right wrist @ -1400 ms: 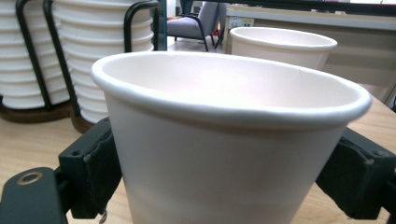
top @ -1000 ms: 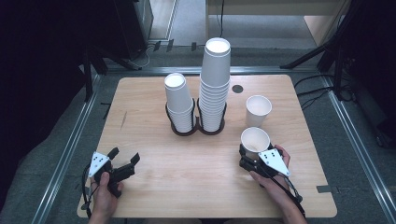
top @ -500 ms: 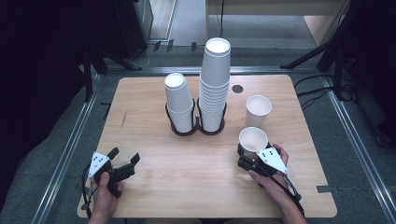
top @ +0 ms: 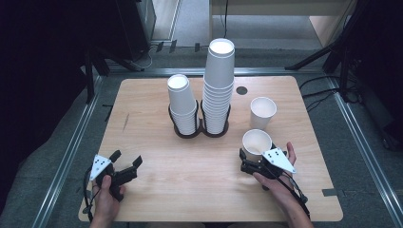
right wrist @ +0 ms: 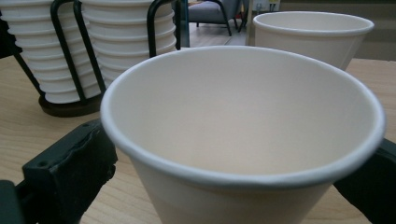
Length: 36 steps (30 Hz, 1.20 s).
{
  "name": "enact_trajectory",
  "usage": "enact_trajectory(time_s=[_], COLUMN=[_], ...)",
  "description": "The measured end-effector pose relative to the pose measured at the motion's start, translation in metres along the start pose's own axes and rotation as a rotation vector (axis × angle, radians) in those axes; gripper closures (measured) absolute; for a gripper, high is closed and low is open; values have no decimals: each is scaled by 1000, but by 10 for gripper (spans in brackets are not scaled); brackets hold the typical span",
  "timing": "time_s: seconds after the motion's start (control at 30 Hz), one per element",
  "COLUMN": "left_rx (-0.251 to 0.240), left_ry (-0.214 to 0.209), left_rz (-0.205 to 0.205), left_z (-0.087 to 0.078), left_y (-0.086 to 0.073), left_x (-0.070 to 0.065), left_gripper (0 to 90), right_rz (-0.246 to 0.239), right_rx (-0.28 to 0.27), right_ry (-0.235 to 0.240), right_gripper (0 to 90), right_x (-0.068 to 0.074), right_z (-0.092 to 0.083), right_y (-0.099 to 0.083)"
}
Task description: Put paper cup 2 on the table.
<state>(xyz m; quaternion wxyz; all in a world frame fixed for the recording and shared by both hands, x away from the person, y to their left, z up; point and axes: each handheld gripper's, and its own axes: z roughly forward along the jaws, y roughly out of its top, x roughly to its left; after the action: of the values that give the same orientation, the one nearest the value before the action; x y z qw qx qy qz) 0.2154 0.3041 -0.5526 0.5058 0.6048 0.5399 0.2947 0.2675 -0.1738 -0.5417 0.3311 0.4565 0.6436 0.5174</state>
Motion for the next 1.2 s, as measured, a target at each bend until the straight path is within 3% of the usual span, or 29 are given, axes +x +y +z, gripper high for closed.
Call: enact_trajectory(time_s=[0.33, 0.67, 1.2], left_rx=[-1, 1, 0], left_ry=[0, 3, 5], left_rz=[-2, 2, 4], left_z=[0, 0, 0], left_y=[0, 0, -1], left_x=[0, 0, -1], left_gripper=[65, 65, 65], right_rz=[1, -55, -73], right_rx=[12, -10, -38], right_ry=[34, 21, -27], right_gripper=[0, 0, 0], right_x=[1, -5, -35], right_z=[-10, -31, -62], right_y=[6, 14, 19])
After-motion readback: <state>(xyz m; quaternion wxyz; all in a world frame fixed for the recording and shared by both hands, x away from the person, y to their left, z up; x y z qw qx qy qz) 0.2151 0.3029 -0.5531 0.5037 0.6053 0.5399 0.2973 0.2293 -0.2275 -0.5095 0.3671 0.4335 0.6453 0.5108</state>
